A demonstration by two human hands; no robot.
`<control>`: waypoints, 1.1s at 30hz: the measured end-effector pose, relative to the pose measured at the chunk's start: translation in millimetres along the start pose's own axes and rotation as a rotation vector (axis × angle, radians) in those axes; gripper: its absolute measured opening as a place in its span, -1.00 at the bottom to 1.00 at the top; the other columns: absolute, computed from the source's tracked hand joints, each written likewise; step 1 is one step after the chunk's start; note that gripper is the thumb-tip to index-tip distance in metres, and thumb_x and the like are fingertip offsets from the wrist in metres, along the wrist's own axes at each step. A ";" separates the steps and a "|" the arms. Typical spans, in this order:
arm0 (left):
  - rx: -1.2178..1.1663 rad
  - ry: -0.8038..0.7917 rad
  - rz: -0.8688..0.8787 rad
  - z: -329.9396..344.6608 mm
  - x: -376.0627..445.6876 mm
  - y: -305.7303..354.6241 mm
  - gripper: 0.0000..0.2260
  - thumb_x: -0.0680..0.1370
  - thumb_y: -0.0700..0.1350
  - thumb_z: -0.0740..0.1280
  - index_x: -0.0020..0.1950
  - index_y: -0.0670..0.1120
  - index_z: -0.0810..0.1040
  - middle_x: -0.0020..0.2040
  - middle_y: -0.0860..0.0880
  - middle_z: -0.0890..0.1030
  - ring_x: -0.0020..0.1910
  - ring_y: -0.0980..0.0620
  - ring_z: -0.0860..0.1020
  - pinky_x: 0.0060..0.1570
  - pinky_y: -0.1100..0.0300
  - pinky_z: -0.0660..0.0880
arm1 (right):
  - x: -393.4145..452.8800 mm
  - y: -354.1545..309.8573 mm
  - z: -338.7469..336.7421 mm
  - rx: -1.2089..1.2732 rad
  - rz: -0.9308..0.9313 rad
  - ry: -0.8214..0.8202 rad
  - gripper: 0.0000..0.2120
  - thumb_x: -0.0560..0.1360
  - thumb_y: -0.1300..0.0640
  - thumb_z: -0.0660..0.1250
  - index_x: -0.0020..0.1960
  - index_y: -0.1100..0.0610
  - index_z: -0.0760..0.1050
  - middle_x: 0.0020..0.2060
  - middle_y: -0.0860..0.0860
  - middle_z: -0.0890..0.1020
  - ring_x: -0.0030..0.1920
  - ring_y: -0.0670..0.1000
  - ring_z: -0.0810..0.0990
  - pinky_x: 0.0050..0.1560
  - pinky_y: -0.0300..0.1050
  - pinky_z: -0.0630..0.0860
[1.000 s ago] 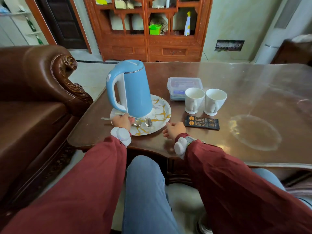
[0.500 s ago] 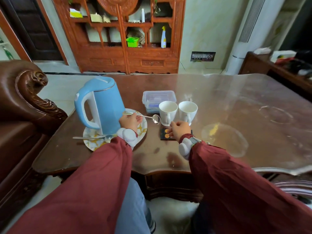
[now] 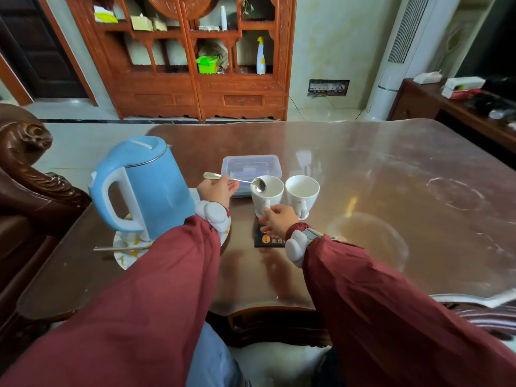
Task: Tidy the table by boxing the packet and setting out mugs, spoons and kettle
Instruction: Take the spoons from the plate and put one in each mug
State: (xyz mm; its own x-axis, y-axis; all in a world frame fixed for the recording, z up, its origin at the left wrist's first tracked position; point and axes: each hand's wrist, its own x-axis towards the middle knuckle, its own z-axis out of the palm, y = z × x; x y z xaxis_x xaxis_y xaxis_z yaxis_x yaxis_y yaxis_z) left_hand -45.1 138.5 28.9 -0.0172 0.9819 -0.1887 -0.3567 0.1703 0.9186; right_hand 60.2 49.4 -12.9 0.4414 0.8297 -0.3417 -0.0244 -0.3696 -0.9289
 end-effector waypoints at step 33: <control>0.549 -0.024 0.019 3.4 10.1 -40.3 -0.86 0.46 -0.12 0.39 -0.27 -0.13 0.59 -0.47 0.00 0.53 -0.51 0.11 0.45 -0.39 0.31 0.44 | 6.6 20.0 8.6 0.097 -0.077 0.127 -0.87 0.53 0.09 0.23 -0.05 0.13 0.33 -0.39 0.05 0.54 -0.50 0.00 0.46 -0.47 -0.16 0.43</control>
State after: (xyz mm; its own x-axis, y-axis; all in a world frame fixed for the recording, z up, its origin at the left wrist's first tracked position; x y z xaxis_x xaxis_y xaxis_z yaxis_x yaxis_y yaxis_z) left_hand -27.7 141.8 -8.9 0.0044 0.9857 -0.1685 0.1835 0.1648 0.9691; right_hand 54.9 51.1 -35.0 0.5553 0.7919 -0.2541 -0.0696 -0.2602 -0.9630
